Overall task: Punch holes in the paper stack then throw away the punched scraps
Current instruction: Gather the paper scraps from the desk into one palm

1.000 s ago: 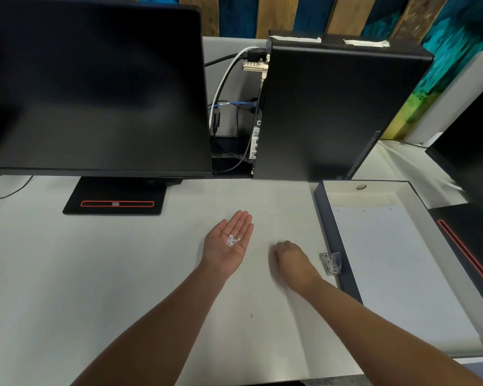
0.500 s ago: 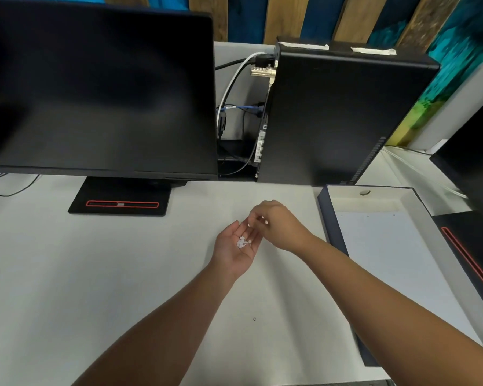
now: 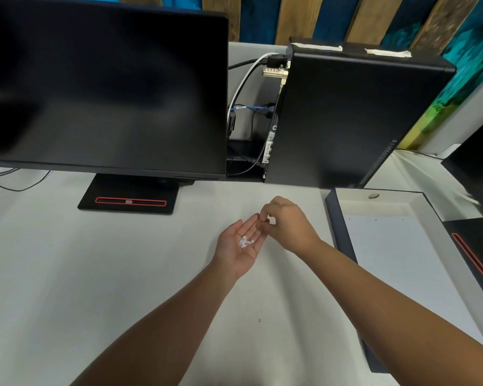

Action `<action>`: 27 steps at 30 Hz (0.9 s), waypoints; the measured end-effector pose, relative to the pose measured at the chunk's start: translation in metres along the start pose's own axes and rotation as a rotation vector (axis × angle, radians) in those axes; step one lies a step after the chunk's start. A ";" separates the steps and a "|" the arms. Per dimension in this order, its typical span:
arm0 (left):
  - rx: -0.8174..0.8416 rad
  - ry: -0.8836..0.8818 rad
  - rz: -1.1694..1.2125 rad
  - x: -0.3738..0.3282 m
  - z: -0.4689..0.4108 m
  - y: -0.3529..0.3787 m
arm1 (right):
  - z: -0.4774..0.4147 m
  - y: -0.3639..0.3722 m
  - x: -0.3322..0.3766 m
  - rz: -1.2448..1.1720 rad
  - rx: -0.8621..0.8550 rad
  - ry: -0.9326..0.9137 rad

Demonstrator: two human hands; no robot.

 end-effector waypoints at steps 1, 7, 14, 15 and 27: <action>-0.002 0.001 0.000 0.000 0.000 0.000 | 0.001 0.000 -0.001 -0.004 0.000 0.001; -0.008 0.004 0.023 -0.003 -0.001 -0.001 | 0.004 0.005 -0.001 -0.208 -0.004 0.025; 0.000 0.000 0.000 -0.002 0.003 0.001 | 0.007 -0.001 -0.008 -0.371 -0.156 0.171; 0.006 0.000 -0.002 -0.003 0.003 0.001 | 0.008 -0.004 -0.010 -0.388 -0.197 0.191; 0.050 0.073 0.080 -0.039 0.017 -0.019 | 0.087 0.056 -0.049 -0.202 0.027 0.301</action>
Point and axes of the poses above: each hand's wrist, its own z-axis away from the middle knuckle, its own y-axis out of the palm, x = y × z, the point moved 6 cm from there along -z, towards the middle knuckle, and after that the axes turned 15 degrees about -y, right-handed, at the moved point
